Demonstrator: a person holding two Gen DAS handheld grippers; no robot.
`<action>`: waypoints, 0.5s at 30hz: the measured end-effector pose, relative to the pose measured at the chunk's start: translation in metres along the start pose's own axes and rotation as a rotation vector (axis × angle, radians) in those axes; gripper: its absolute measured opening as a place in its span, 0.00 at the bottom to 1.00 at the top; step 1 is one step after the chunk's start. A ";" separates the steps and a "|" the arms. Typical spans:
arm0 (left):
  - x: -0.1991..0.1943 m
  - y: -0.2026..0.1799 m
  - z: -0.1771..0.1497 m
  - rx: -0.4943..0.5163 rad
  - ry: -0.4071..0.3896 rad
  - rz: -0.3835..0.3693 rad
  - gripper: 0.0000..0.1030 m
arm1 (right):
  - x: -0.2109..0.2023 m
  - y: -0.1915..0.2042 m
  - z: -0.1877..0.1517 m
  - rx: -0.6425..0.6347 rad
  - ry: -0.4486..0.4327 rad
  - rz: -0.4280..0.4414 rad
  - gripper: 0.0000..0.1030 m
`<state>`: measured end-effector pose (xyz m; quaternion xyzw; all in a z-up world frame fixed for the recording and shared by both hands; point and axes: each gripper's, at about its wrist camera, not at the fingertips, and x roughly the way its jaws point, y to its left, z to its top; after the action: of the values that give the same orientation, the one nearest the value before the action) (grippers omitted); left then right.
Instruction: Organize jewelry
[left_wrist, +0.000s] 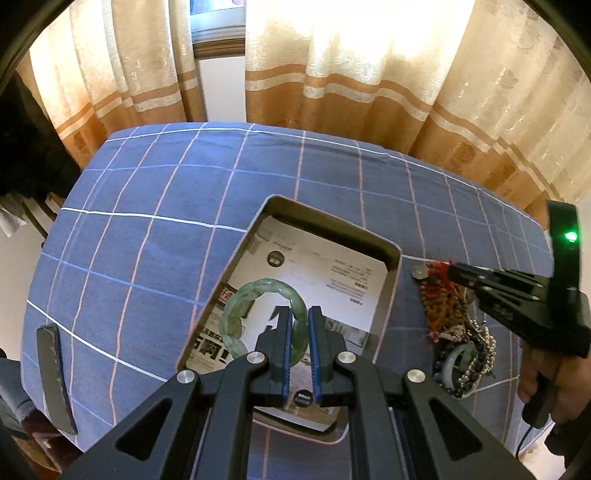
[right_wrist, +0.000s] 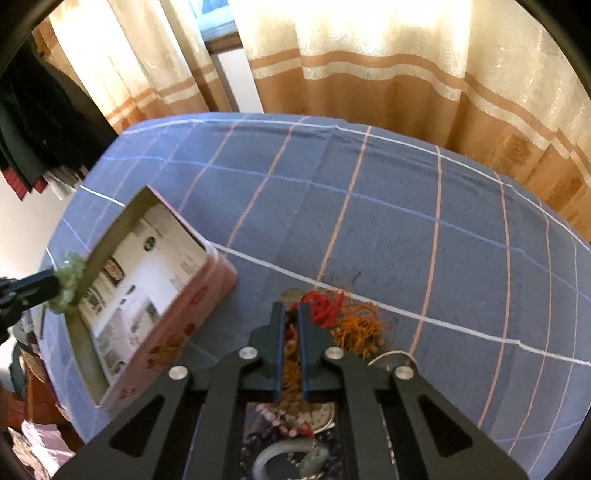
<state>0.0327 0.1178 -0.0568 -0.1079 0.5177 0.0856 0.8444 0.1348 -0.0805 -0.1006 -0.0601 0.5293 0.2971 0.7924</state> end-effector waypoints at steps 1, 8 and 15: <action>0.000 0.001 0.000 0.000 -0.002 0.003 0.07 | -0.002 0.000 -0.001 0.003 -0.003 0.003 0.08; -0.004 0.004 0.000 0.001 -0.005 0.006 0.07 | 0.005 0.001 -0.005 -0.029 0.005 -0.052 0.28; 0.004 0.010 -0.004 -0.013 0.012 0.017 0.07 | 0.019 -0.004 -0.005 -0.048 0.007 -0.102 0.52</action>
<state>0.0285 0.1264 -0.0626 -0.1096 0.5231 0.0956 0.8398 0.1382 -0.0781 -0.1200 -0.1072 0.5210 0.2689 0.8030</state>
